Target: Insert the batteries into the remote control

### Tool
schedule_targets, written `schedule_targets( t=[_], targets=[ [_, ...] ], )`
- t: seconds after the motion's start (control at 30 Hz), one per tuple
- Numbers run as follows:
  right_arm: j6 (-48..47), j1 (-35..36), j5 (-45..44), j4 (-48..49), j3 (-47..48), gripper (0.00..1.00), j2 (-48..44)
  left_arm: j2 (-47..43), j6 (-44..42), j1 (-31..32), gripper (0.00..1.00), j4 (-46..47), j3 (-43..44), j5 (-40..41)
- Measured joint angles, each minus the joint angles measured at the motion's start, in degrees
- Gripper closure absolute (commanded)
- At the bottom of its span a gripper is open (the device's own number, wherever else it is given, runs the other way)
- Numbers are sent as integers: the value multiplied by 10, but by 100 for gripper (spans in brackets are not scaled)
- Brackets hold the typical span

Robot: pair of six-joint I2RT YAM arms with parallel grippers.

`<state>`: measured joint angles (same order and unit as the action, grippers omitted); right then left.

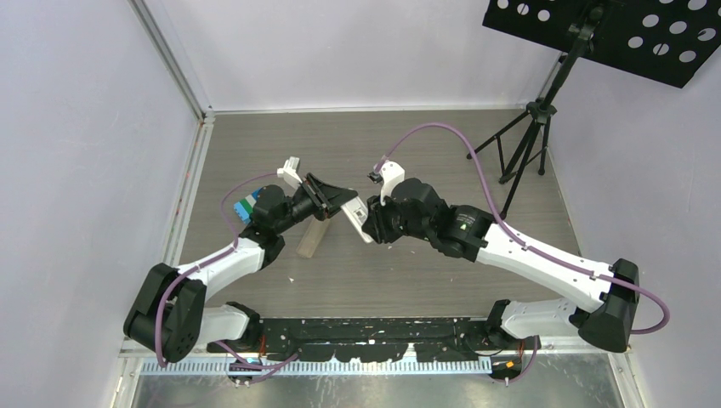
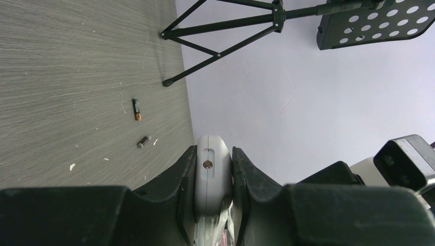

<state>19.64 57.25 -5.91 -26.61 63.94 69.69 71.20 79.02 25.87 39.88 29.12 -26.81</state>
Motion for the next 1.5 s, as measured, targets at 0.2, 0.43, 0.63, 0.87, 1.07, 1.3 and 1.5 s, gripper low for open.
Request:
schedule_targets(
  t=[0.2,0.43,0.63,0.87,1.07,1.3,1.5],
  targets=[
    [2,0,-7,0,0,76,2,0,0,0,100,6,0,0],
    [3,-2,-10,0,0,76,6,0,0,0,100,6,0,-3],
    [5,-4,-10,0,0,75,6,0,0,0,100,8,0,-4],
    [7,-8,-7,0,1,68,11,2,0,0,100,15,0,-7],
    [12,-11,-5,0,4,58,20,9,0,-1,100,23,0,-7],
    [21,-12,1,14,7,44,23,11,3,-1,100,30,0,-7],
    [33,-12,11,22,7,30,21,13,7,-1,100,32,0,-1]
  ],
)
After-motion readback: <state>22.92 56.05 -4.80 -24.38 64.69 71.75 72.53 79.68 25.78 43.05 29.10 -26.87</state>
